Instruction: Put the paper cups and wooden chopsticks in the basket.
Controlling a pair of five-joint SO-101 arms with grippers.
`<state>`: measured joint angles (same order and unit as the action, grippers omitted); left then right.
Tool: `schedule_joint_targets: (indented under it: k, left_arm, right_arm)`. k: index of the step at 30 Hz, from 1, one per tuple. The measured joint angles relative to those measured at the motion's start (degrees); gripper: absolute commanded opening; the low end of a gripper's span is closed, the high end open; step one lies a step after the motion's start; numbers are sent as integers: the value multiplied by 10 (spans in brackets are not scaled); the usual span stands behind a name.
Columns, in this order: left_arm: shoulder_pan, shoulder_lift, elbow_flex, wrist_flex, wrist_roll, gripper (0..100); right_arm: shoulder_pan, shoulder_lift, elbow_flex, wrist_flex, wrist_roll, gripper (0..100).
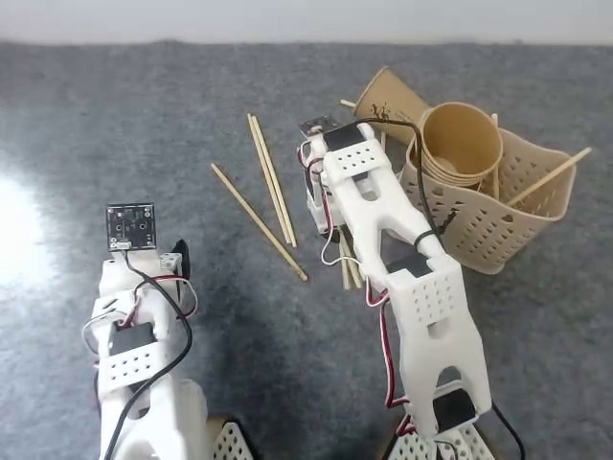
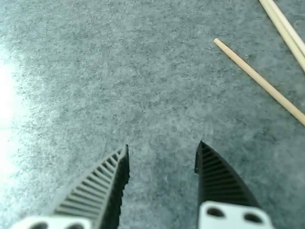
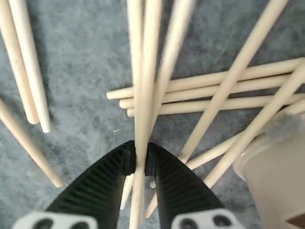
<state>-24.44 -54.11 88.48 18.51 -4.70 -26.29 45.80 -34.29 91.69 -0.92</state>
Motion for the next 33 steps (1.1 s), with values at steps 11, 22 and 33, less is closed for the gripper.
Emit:
schedule_joint_targets:
  k: [11,22,33]
  left_arm:
    - [0,0,0,0,0,214]
    - [0,0,0,0,0,214]
    - [0,0,0,0,0,214]
  right_arm:
    - [0,0,0,0,0,6]
    - [0,-92,0,38,40,6]
    - [0,-164,0,60,120,6]
